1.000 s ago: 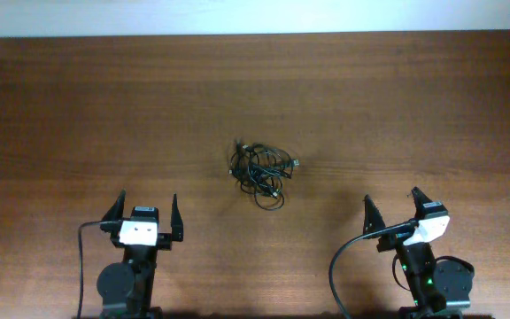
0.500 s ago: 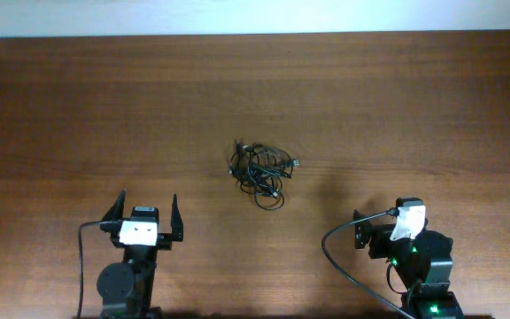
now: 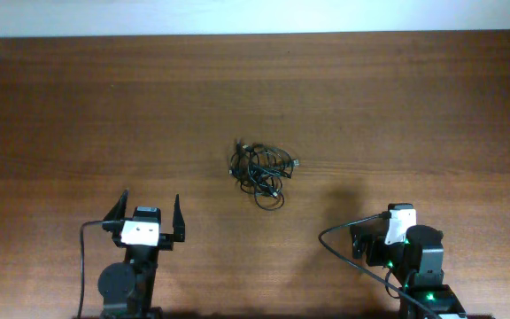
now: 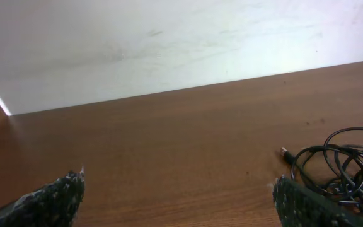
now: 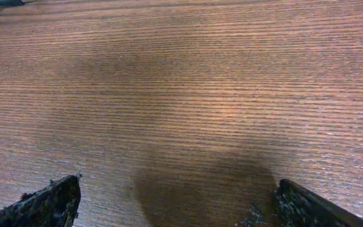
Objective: Untangle cables
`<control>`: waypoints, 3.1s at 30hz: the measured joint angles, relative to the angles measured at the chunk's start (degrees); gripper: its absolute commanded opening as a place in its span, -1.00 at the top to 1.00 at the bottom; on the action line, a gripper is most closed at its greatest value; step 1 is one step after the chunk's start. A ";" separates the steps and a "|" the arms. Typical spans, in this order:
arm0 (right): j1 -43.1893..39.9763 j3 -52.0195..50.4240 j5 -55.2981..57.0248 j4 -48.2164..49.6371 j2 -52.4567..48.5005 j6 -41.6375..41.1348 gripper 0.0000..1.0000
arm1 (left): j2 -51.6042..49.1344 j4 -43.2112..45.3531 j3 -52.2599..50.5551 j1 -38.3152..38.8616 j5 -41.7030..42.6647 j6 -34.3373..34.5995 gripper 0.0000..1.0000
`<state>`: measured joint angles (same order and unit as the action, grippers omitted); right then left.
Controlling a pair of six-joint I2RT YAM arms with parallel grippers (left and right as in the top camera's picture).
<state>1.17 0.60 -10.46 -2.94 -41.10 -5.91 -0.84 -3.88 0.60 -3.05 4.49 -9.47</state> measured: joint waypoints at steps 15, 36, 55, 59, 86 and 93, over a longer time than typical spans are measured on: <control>0.00 16.28 -15.54 -4.55 -3.26 -0.09 -0.98 | 0.07 13.35 0.00 0.04 1.60 -0.02 -0.98; 0.00 55.49 -34.71 -36.30 -17.53 9.55 -0.98 | -73.81 -24.63 71.14 0.09 26.27 -4.46 -0.98; 0.00 55.54 -25.79 -30.38 -34.10 -12.39 -0.58 | -99.01 -30.12 71.21 14.01 14.58 26.53 -0.18; 0.00 55.54 -25.31 -30.64 -34.10 -13.66 -0.58 | -104.52 -29.94 71.21 15.43 13.53 29.49 0.02; 0.00 55.54 -22.64 -30.73 -34.10 -13.86 -0.60 | -113.72 -24.15 71.21 16.17 17.81 -8.98 0.51; 0.00 55.54 -22.32 -30.86 -34.12 -13.88 -0.60 | -113.57 -39.50 86.01 16.17 17.97 -9.46 0.00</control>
<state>1.17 56.14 -32.77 -33.80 -75.22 -19.79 -114.41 -43.38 86.61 13.13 22.46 -18.94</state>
